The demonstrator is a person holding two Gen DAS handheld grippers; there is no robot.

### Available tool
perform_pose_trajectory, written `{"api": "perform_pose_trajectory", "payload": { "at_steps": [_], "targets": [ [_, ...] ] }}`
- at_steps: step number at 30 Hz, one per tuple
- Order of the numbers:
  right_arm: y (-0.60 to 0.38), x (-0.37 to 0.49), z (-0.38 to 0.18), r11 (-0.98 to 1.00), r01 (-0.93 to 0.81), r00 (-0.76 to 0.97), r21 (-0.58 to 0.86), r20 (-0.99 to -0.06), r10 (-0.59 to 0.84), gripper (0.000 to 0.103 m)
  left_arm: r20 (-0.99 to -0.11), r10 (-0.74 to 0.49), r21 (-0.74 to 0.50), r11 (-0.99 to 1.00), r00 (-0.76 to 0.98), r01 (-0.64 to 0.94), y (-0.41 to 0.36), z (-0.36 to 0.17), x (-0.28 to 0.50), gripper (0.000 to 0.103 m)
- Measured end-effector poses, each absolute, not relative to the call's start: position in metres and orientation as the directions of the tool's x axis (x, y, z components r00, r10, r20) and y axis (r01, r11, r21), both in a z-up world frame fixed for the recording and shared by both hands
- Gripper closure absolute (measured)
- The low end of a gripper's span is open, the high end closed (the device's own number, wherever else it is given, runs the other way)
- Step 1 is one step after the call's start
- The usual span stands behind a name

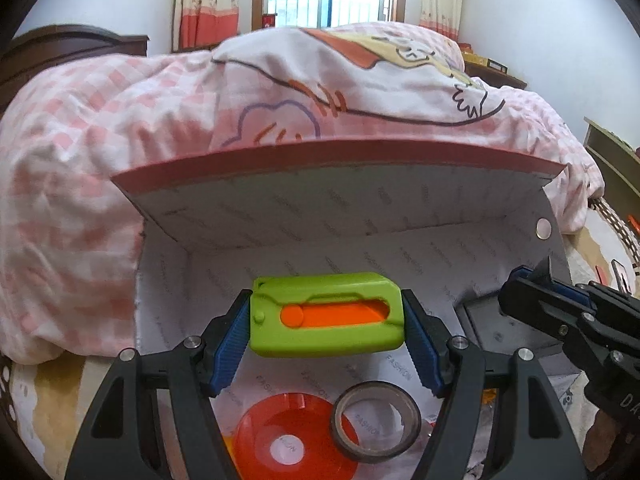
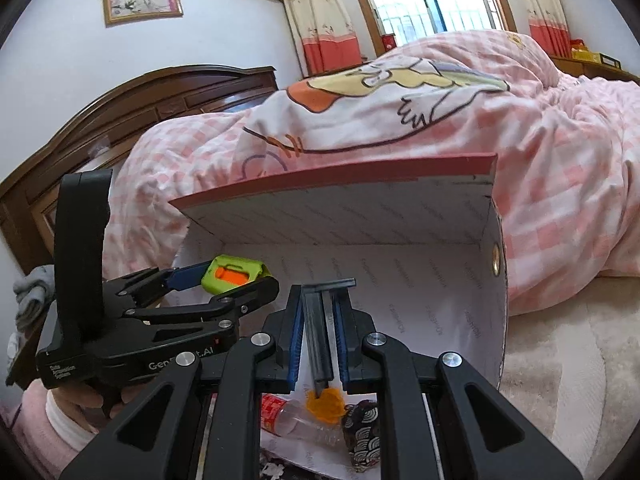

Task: Organize objects
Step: 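Open the left tool over the box while the right tool releases the plate inside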

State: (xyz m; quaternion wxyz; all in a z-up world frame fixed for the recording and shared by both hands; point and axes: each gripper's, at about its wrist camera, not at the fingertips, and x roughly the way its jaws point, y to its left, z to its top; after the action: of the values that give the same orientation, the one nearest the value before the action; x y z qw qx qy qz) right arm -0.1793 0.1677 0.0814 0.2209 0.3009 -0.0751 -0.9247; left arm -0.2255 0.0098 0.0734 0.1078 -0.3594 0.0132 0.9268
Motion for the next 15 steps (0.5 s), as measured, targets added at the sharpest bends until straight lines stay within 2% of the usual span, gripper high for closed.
{"api": "perform_pose_trajectory", "payload": {
  "at_steps": [4, 7, 15],
  "targets": [
    [0.1699, -0.1806, 0.0794, -0.909, 0.333, -0.74, 0.252, -0.528, -0.418, 0.063, -0.692, 0.181, -0.059, -0.979, -0.699, -0.195, 0.0107, 0.0682, -0.2282, 0.032],
    [0.1713, -0.1788, 0.0806, -0.915, 0.324, -0.755, 0.241, -0.517, -0.403, 0.058, -0.693, 0.17, -0.053, -0.981, -0.701, -0.185, 0.0111, 0.0689, -0.2276, 0.032],
    [0.1733, -0.1779, 0.0813, -0.915, 0.322, -0.759, 0.244, -0.511, -0.404, 0.057, -0.678, 0.173, -0.053, -0.981, -0.714, -0.188, 0.0118, 0.0767, -0.2209, 0.031]
  ]
}}
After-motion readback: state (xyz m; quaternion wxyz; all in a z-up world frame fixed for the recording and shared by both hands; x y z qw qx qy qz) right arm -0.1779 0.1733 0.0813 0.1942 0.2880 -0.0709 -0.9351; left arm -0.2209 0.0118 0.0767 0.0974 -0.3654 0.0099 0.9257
